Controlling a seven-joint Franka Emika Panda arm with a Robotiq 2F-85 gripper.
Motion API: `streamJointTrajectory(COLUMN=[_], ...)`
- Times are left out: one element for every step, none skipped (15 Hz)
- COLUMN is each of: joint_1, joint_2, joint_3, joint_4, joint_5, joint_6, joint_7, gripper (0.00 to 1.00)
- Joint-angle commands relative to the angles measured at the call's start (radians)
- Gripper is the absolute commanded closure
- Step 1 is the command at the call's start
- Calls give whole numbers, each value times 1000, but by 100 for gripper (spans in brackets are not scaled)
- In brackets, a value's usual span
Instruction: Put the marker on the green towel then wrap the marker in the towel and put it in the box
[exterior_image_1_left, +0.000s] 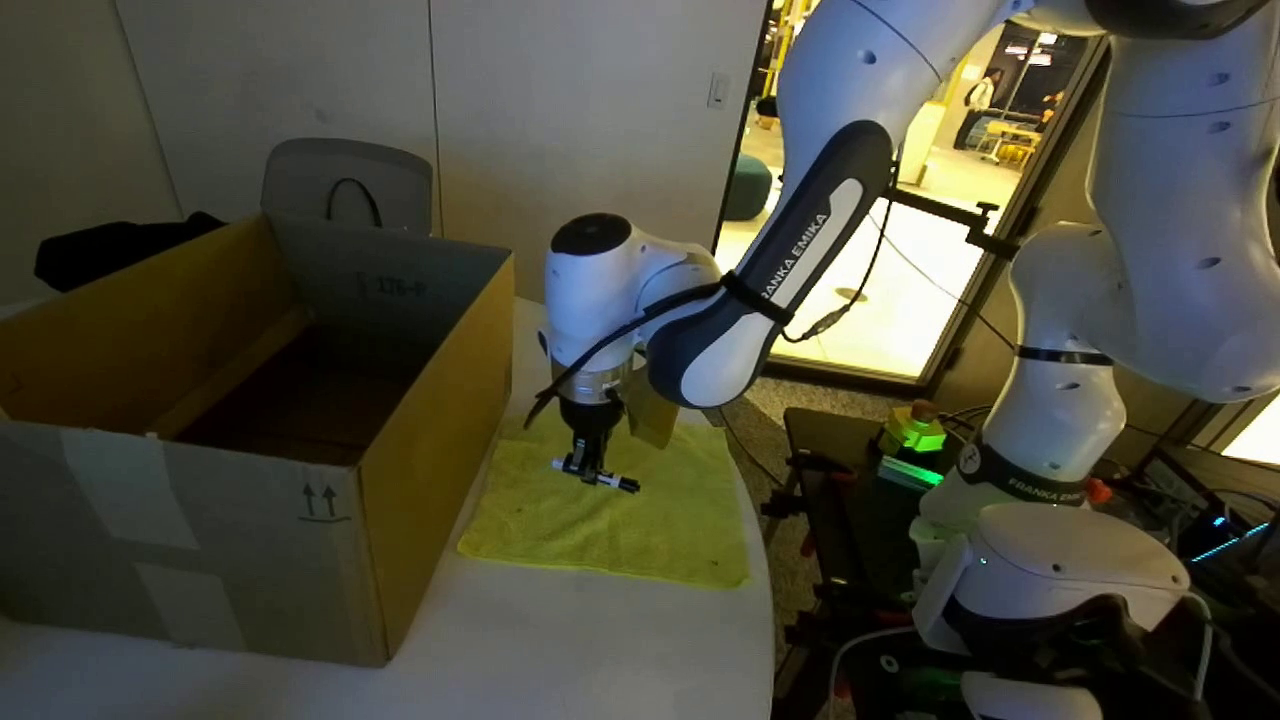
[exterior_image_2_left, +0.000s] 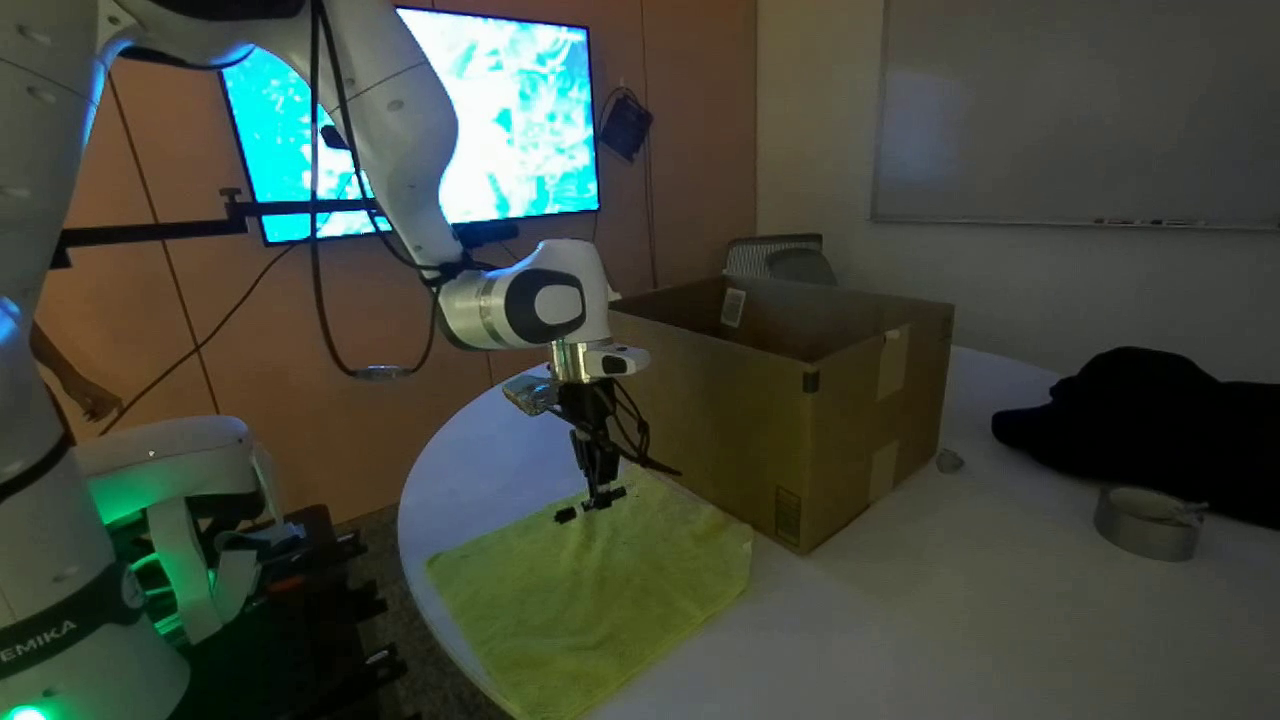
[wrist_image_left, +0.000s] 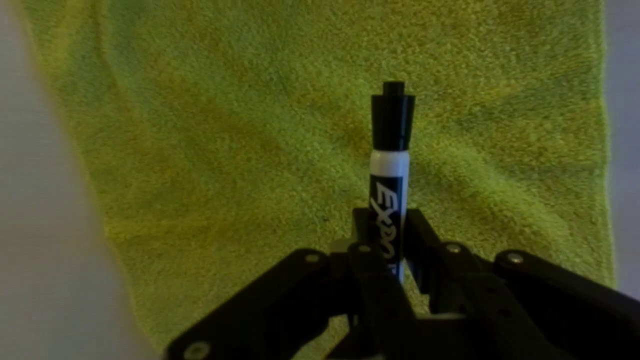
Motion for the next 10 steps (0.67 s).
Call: streamJointTrajectory(joint_1=[-20,-22,-24,-24,-22,-20,-18,-18,-15,-11], joint_2=[48,62,76,88,100,111,120,125,124,121], joint_3=[-10,-13,-14,-16,-19,-22,-24,-24,-26,-29], joint_4=[22,28,33,38,43,49,53,55,57,57], joint_5=[-16,-17,-15,-14,-14,-13,-12,-8,-9,-11], joint_6=[1,-6,-7,-11,-13,-19,-20,-20,-23,-23], joint_7=[26,27,25,25,27,29,30,30,35,43], gripper=[95,95,95,95,95,95,94,55,53,49])
